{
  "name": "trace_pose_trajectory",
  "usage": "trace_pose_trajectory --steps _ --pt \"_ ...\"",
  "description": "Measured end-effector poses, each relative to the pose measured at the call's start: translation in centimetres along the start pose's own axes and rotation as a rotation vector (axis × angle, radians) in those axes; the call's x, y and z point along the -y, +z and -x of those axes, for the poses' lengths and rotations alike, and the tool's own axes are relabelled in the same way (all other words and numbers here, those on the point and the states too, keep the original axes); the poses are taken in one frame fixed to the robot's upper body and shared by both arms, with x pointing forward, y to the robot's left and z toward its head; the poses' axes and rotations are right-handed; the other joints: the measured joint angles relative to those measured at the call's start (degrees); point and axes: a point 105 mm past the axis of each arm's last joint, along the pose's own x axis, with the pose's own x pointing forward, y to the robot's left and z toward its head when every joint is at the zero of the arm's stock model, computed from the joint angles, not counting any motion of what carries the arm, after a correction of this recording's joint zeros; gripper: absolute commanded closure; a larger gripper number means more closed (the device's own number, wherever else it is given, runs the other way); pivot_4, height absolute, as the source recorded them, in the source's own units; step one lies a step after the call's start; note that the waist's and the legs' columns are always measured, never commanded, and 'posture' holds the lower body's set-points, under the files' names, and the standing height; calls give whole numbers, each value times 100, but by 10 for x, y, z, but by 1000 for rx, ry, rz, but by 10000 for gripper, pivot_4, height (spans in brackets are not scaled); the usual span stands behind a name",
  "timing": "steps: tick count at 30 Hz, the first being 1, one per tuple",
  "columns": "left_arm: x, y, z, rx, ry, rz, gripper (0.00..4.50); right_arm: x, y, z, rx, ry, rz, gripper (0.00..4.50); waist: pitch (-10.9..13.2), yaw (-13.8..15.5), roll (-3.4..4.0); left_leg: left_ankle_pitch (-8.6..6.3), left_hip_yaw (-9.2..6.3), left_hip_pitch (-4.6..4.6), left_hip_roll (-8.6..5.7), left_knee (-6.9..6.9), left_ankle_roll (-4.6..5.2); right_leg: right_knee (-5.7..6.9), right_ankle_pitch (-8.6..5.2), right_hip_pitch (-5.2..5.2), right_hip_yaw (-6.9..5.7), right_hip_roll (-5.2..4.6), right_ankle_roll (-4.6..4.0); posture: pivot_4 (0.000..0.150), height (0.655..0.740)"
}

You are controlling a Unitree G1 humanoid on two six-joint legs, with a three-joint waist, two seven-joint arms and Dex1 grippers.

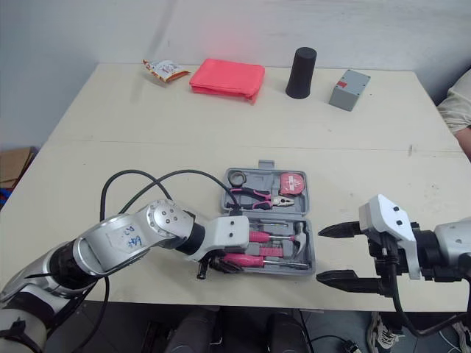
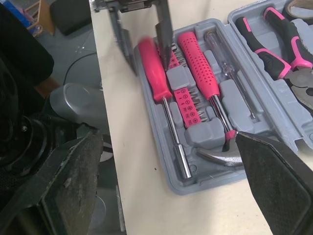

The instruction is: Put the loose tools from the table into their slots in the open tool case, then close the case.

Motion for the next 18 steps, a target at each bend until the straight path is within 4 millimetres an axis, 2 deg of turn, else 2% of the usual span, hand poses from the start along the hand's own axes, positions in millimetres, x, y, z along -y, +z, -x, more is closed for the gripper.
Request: trace_pose_trajectory --steps 1,5,8,14,18 --pt "0 2 4 5 -3 -21 7162 0 0 0 0 2 -1 0 0 0 0 0 0 0 0 0 0 0 0 0 0 0 0 1500 7361" --pt "-2 21 16 100 -7 -88 7162 0 2 -2 3 12 8 0 0 -1 0 0 0 0 0 5 0 2 0 2 -1 0 0 1500 7361" --pt "-2 35 13 262 -22 -85 16521 1 -1 -6 4 30 -4 0 0 -2 1 -1 -3 0 0 10 2 4 0 4 -4 -1 0 1500 7361" --pt "7 16 2 489 -81 20 44288 4 -1 -10 30 23 -11 0 -1 -38 2 -1 -5 1 1 19 2 10 0 5 -8 -1 0 1500 7361" --pt "1 0 -7 497 -45 67 44751 5 0 -9 33 17 -6 0 -2 0 3 -8 -15 -2 1 44 13 13 0 15 -13 -4 0 1500 7361"
